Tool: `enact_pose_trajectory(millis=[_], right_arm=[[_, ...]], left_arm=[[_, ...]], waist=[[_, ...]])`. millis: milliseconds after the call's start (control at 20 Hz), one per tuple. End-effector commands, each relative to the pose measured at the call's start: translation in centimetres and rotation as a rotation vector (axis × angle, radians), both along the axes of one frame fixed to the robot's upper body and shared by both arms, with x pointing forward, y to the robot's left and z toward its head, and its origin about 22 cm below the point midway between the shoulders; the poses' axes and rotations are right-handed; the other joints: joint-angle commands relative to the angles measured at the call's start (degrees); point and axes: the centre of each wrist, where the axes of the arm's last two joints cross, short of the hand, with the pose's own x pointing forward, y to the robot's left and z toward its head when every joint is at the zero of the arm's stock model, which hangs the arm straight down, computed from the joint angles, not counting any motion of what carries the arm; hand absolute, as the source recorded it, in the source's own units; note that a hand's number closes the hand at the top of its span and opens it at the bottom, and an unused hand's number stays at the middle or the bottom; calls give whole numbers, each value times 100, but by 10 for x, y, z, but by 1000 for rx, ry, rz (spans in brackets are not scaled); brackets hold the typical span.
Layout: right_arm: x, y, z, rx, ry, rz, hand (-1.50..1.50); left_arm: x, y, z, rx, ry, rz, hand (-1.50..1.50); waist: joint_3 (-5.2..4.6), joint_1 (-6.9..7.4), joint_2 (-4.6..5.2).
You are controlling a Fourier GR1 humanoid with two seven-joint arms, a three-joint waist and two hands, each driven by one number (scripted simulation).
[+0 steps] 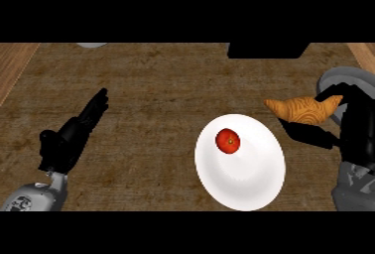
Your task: Pick the croissant from the plate and place it in the pan
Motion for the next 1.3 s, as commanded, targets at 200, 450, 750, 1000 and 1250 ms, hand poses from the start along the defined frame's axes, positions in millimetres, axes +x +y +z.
enact_pose_trajectory(millis=[200,450,750,1000,1250], right_arm=[[52,-84,-26,2,-36,-83,150],[55,-132,-63,-75,-39,-153,150],[82,-190,-61,-63,-68,-168,150],[96,-198,-79,-68,-56,-159,150],[86,-218,-96,-58,-54,-175,150]], left_arm=[[-6,4,-8,6,-18,-10,0],[1,5,-13,11,3,-6,0],[5,-11,-22,4,-12,-14,0],[5,-18,8,-12,0,-18,0],[-7,-17,2,-9,-4,-18,0]], waist=[[-1,63,12],[1,46,19],[6,112,53],[8,141,39],[12,188,51]])
